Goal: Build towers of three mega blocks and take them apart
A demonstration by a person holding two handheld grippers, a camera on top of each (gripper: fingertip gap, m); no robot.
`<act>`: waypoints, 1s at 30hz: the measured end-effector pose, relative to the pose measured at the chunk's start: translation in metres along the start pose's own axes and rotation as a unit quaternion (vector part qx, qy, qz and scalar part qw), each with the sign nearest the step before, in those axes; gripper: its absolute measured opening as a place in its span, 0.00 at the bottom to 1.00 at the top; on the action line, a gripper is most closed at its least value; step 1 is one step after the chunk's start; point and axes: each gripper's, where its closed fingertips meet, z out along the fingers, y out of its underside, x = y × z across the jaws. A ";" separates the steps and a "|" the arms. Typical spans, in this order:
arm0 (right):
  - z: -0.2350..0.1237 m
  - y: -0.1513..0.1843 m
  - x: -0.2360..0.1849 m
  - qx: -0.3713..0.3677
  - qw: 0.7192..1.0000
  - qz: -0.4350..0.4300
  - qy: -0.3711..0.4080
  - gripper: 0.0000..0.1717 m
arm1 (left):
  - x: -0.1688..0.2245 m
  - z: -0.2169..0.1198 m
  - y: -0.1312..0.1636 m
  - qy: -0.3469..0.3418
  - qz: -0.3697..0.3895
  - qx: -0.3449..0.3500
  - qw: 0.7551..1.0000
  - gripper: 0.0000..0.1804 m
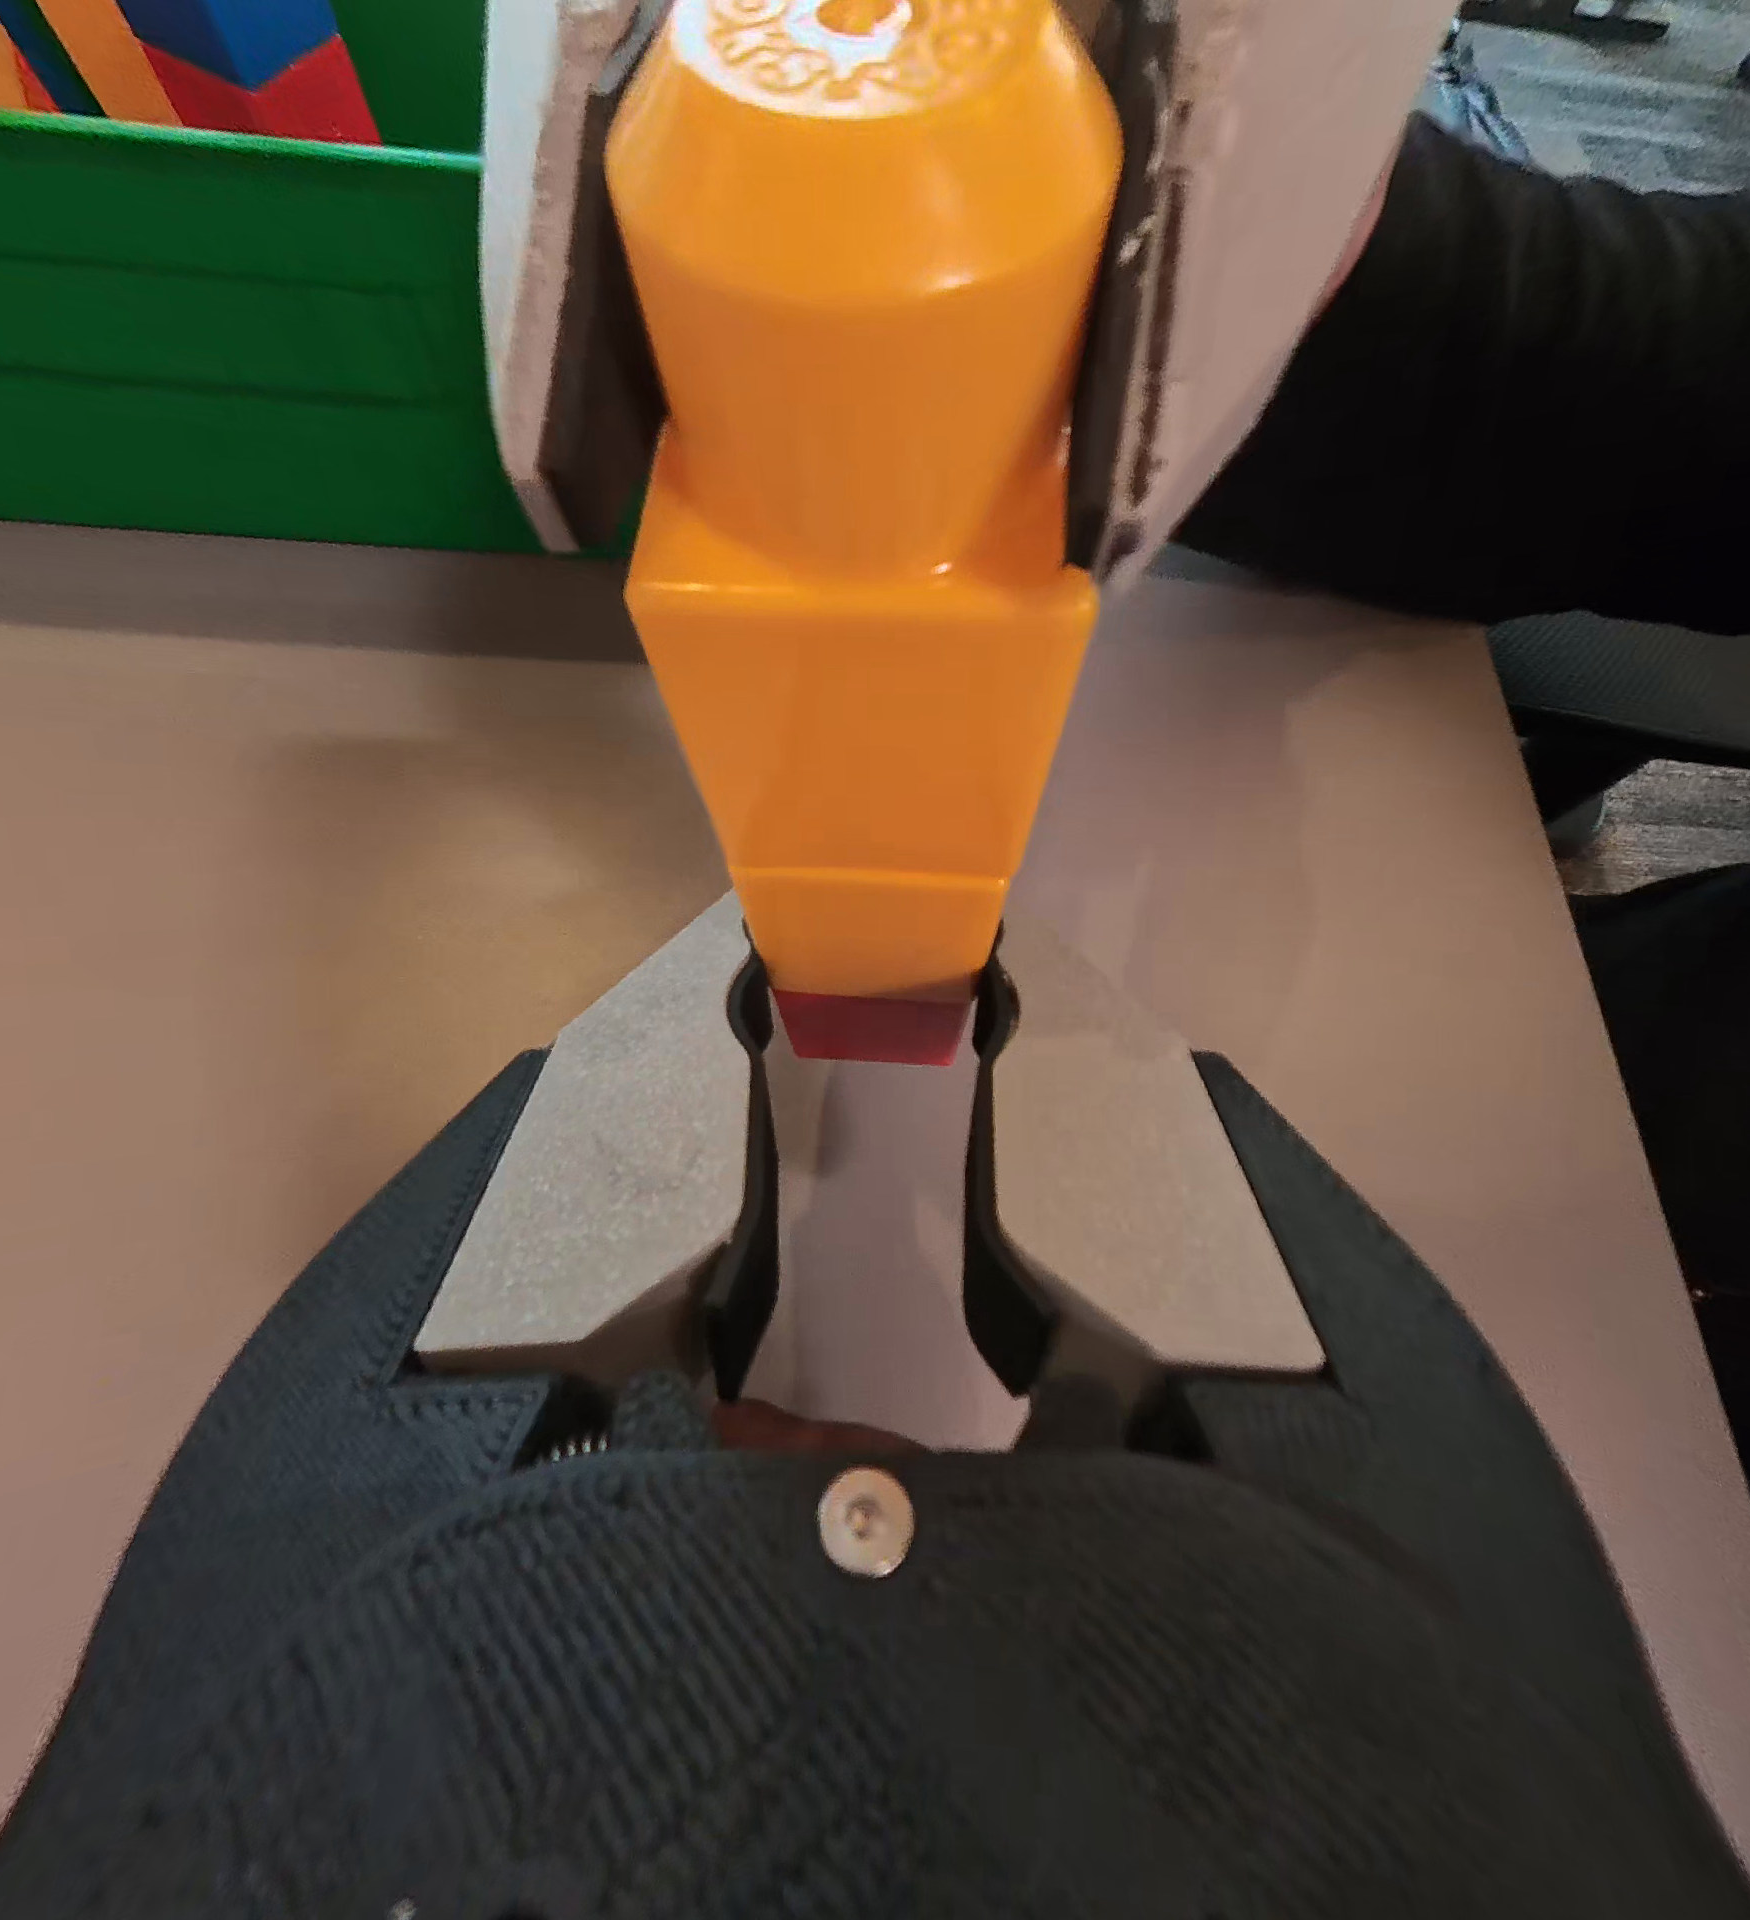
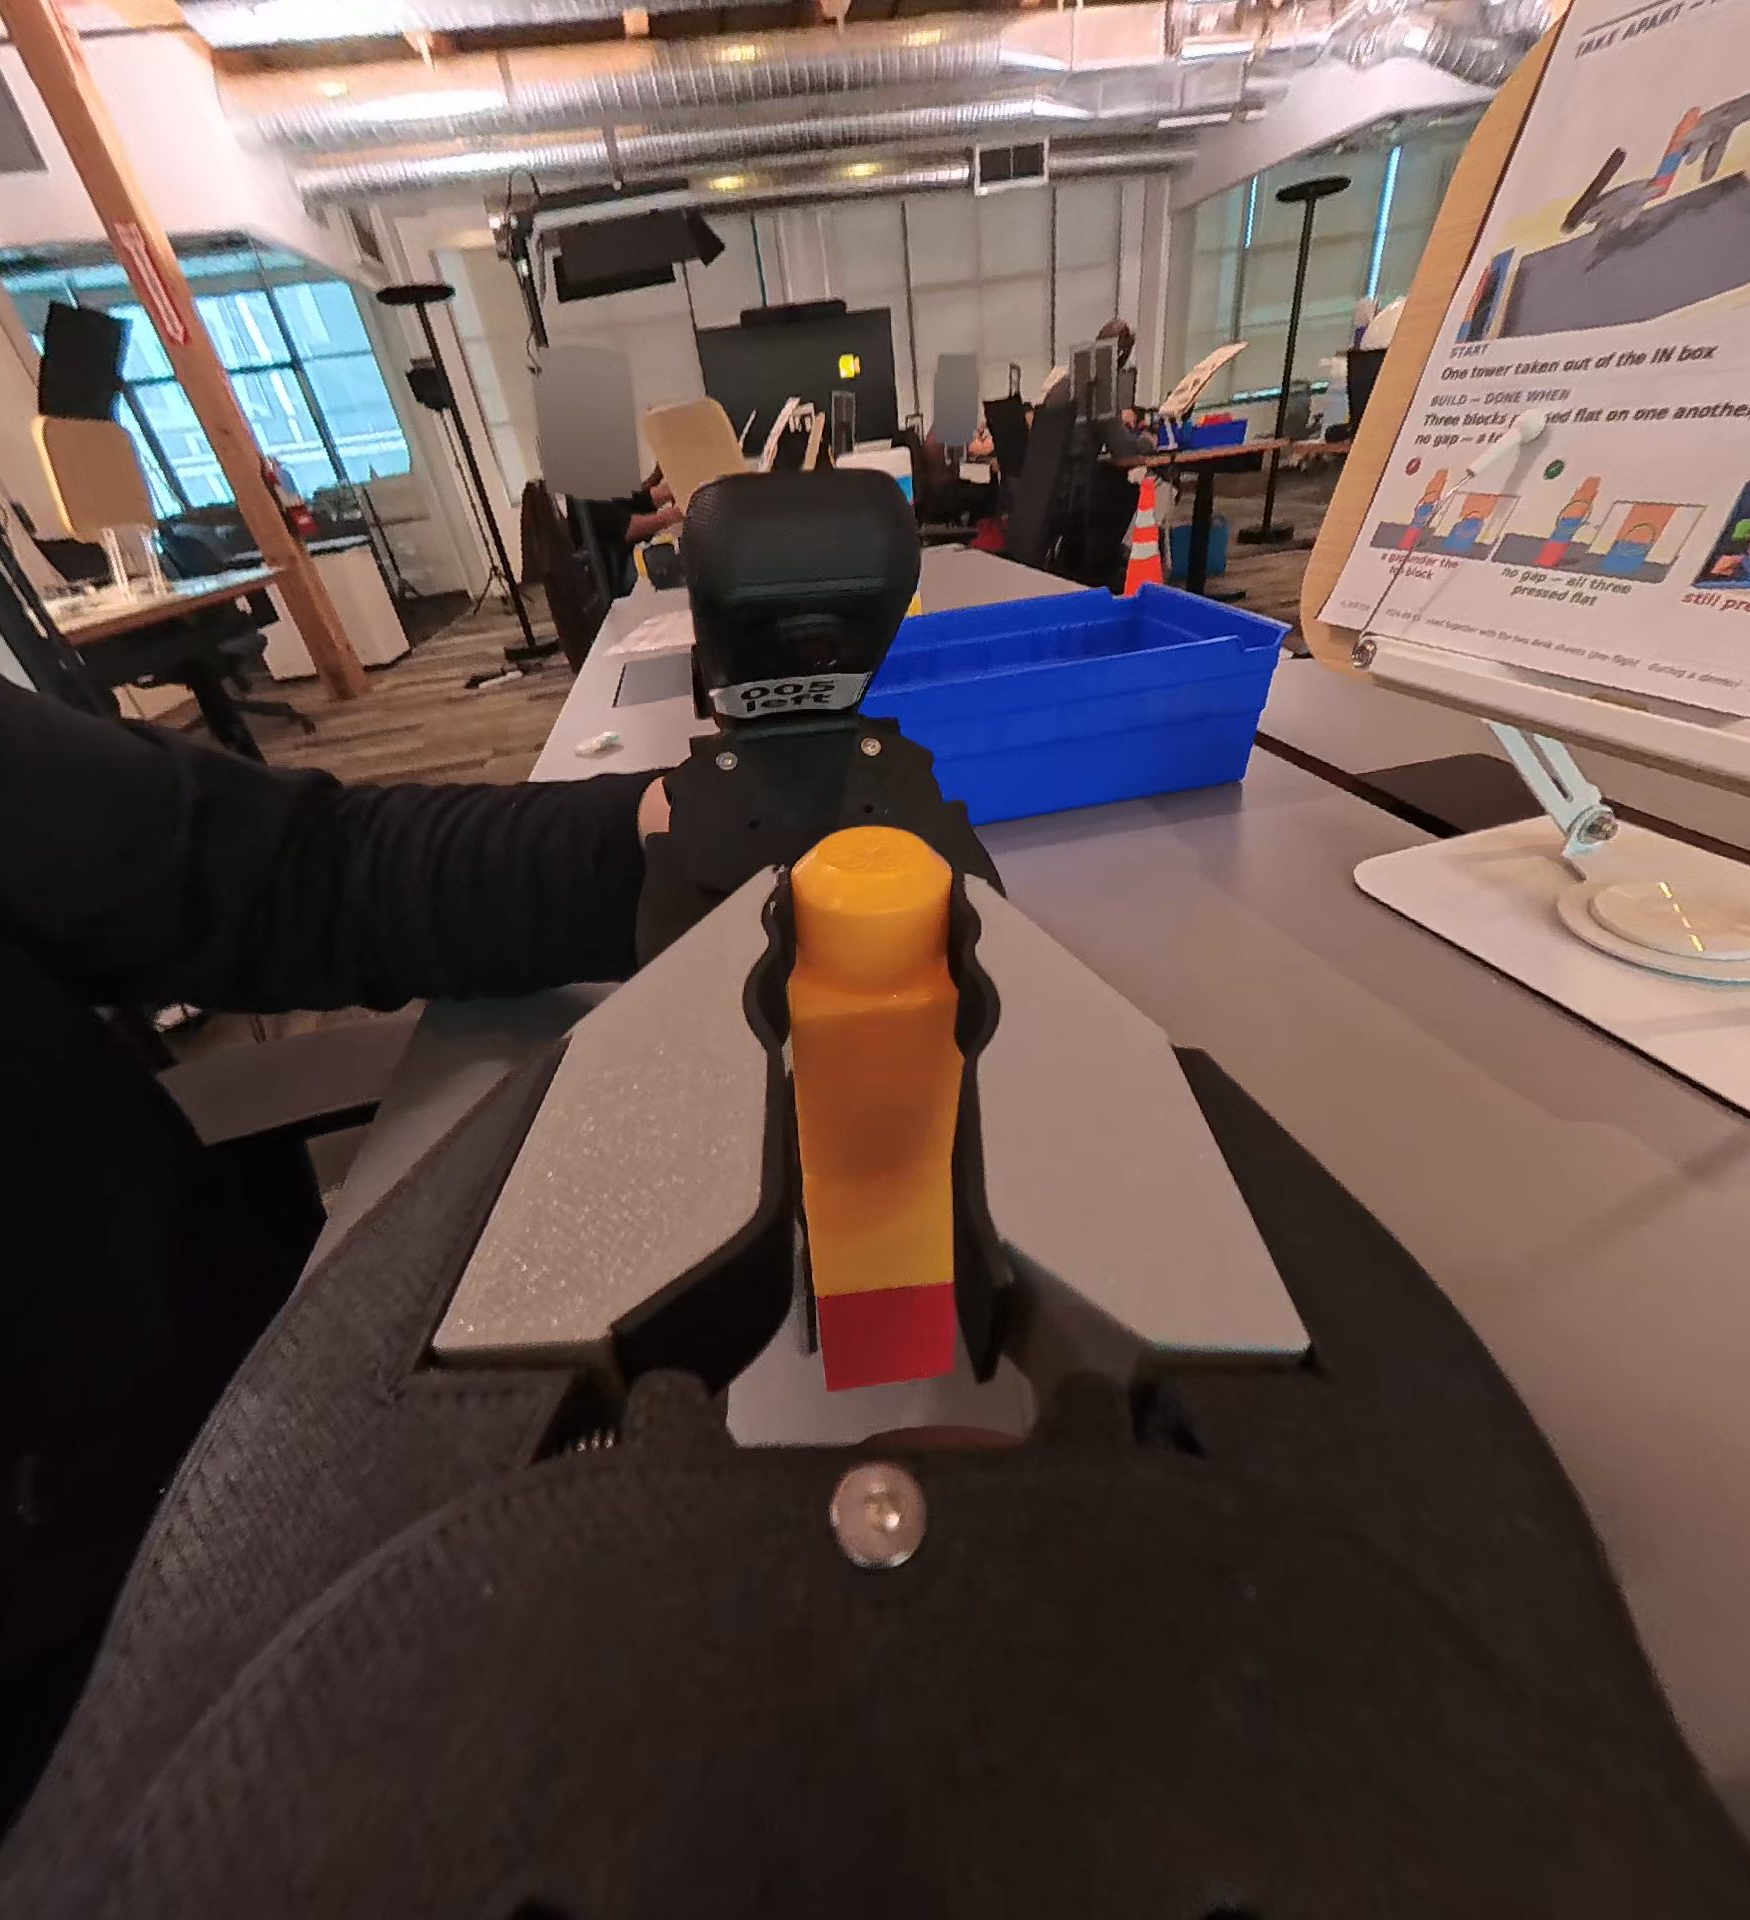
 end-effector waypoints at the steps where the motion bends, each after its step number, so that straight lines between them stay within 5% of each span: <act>1: 0.000 -0.001 0.001 0.008 1.000 0.001 0.005 0.16 | -0.001 0.000 -0.001 -0.003 -0.003 0.003 1.000 0.19; 22: 0.001 -0.002 -0.005 0.019 0.999 0.024 -0.027 0.15 | 0.009 -0.003 -0.002 0.036 -0.010 0.012 0.999 0.19; 26: 0.004 0.003 -0.004 0.001 0.999 0.033 -0.026 0.32 | 0.006 -0.004 0.003 0.043 -0.026 0.012 0.999 0.20; 30: 0.009 0.018 -0.003 -0.040 0.999 0.015 -0.019 0.19 | 0.009 -0.002 0.007 0.043 -0.019 -0.004 0.999 0.20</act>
